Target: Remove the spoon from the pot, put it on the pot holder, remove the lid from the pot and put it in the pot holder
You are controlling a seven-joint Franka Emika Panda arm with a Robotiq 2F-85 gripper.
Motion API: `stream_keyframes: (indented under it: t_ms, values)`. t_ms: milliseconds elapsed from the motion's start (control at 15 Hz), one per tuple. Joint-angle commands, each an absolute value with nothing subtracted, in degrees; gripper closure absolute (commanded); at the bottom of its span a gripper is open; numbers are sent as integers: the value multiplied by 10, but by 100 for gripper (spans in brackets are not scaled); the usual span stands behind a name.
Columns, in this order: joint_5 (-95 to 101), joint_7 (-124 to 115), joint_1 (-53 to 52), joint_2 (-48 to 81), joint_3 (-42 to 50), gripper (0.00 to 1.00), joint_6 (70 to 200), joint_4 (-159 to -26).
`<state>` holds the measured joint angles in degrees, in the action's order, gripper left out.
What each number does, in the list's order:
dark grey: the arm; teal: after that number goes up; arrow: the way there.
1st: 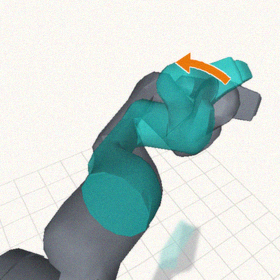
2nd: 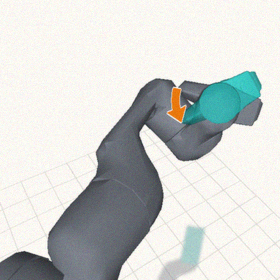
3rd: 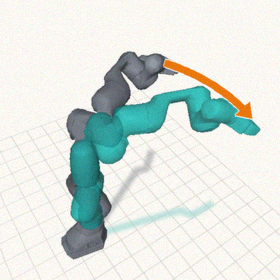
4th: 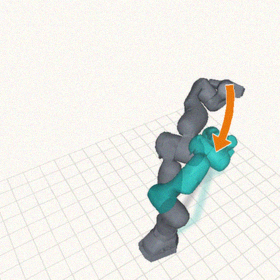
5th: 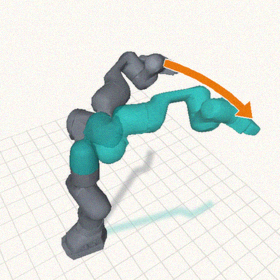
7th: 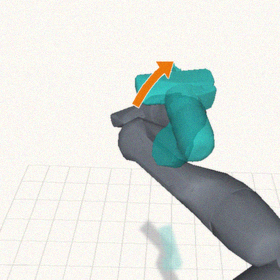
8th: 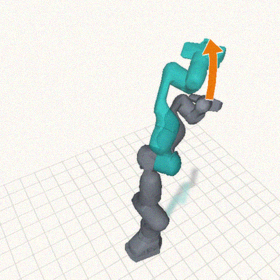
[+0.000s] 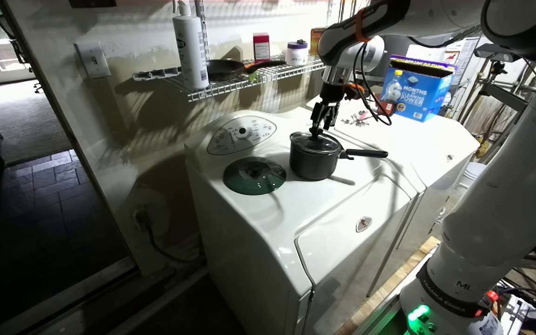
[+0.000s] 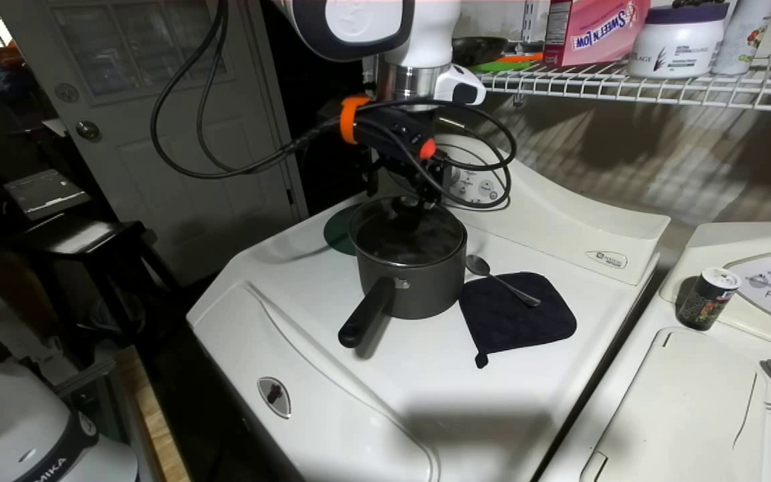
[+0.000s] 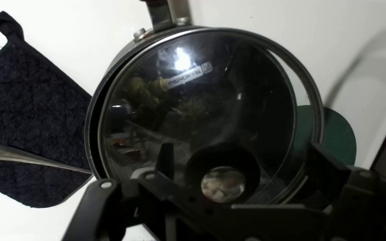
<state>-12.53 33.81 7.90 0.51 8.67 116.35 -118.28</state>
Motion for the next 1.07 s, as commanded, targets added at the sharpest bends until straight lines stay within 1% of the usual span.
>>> stream_keyframes:
  t_ms: [0, 133, 400, 467, 533, 600, 667, 733, 867, 1000]
  values:
    - [-146, 365, 81, 14, 84, 26, 1175, -1176]
    - [-150, 370, 81, 15, 83, 31, 1178, -1176]
    - [-148, 376, 81, 17, 83, 61, 1186, -1176]
    - [-147, 375, 81, 17, 83, 17, 1186, -1176]
    - [-148, 375, 81, 17, 83, 18, 1186, -1175]
    - [-148, 376, 81, 17, 83, 16, 1187, -1175]
    - [-148, 377, 81, 17, 83, 10, 1189, -1175]
    - [-148, 377, 81, 17, 83, 2, 1191, -1175]
    - [-148, 378, 81, 18, 83, 0, 1195, -1175]
    - [-147, 378, 80, 18, 81, 0, 1202, -1176]
